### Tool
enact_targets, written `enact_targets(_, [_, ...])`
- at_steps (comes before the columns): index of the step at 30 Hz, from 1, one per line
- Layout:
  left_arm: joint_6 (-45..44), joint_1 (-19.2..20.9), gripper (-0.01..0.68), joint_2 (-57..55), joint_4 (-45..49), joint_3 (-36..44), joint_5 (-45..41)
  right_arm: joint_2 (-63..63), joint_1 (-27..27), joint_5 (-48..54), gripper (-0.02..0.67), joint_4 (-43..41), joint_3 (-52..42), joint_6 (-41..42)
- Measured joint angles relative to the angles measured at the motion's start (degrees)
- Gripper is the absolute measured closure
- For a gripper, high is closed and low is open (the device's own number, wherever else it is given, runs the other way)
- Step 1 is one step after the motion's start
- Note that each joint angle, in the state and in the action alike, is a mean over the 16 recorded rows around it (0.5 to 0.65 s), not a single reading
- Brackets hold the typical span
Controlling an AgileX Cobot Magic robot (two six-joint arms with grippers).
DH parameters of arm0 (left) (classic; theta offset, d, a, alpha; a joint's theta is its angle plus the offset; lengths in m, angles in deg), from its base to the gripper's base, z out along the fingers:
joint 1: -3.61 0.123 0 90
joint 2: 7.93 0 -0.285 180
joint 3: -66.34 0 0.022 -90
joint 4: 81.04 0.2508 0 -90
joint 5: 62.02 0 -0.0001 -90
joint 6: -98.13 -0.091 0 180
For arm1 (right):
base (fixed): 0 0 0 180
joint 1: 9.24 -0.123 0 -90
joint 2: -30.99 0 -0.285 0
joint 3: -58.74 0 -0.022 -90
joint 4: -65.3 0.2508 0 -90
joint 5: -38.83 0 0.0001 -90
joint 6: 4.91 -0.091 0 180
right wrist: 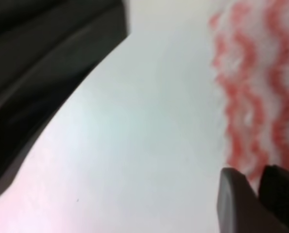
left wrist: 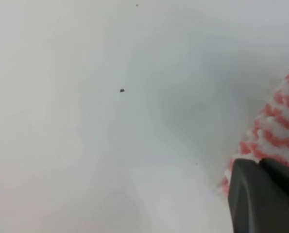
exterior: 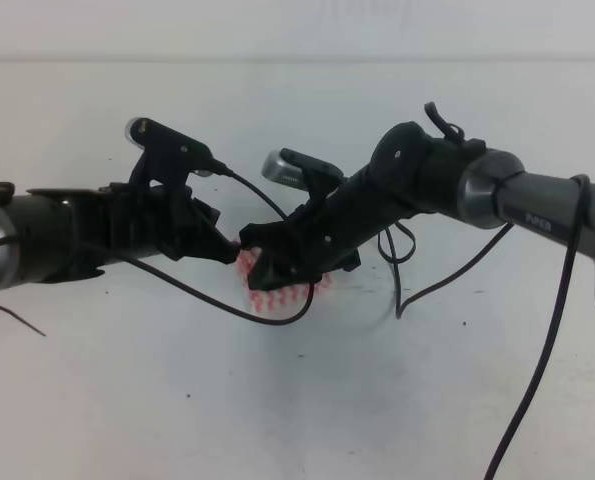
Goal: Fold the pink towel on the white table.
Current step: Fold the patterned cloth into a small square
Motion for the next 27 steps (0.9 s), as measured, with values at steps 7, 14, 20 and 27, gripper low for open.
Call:
enact_targets(7, [0.0,0.0,0.673,0.0,0.0,0.0,0.3,-0.4,-0.7,1.9,0.605,-0.7,0.0,0.6])
enact_targets(14, [-0.1,0.0,0.673,0.0,0.0,0.0,0.3,-0.6,-0.8,3.3,0.638,-1.6,0.0,0.9])
enact_targets(20, [-0.1,0.0,0.673,0.0,0.0,0.0,0.3,-0.2,-0.8,4.1,0.651,-2.0,0.0,0.9])
enact_targets(27, [0.1,0.0,0.673,0.0,0.0,0.0,0.4,0.6,0.0,3.9,0.661,-2.1,0.1,0.8])
